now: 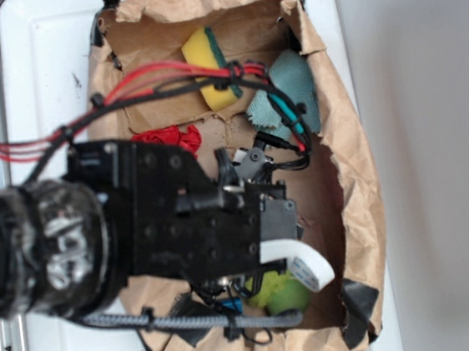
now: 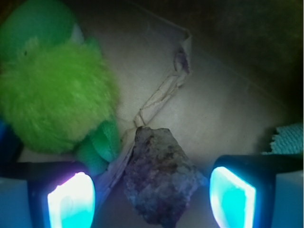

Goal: Grab the rock.

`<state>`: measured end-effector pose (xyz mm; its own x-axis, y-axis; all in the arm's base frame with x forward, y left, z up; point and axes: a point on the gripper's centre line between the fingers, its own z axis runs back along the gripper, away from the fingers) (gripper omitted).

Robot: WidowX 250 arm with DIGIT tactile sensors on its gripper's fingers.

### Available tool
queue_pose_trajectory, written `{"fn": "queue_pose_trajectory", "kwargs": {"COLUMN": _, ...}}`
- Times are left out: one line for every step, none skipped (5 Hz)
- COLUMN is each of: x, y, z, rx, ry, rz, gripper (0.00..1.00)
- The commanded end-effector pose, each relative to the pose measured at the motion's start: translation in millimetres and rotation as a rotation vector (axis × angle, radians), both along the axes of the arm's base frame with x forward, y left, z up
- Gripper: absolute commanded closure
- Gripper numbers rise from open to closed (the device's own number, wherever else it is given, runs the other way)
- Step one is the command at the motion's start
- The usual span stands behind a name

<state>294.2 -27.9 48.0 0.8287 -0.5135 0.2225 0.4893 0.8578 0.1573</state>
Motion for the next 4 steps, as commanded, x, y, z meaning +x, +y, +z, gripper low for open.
{"fn": "queue_pose_trajectory", "kwargs": {"x": -1.5, "y": -8.0, "z": -0.4, "rx": 0.006, "ry": -0.021, "rz": -0.029, "gripper": 1.0}}
{"fn": "queue_pose_trajectory", "kwargs": {"x": -2.1, "y": -7.3, "z": -0.5, "rx": 0.007, "ry": -0.025, "rz": -0.026, "gripper": 1.0}}
{"fn": "queue_pose_trajectory", "kwargs": {"x": -2.5, "y": -7.1, "z": -0.4, "rx": 0.012, "ry": -0.028, "rz": -0.026, "gripper": 1.0}}
{"fn": "queue_pose_trajectory", "kwargs": {"x": -2.8, "y": -6.7, "z": -0.3, "rx": 0.013, "ry": -0.028, "rz": -0.02, "gripper": 1.0}}
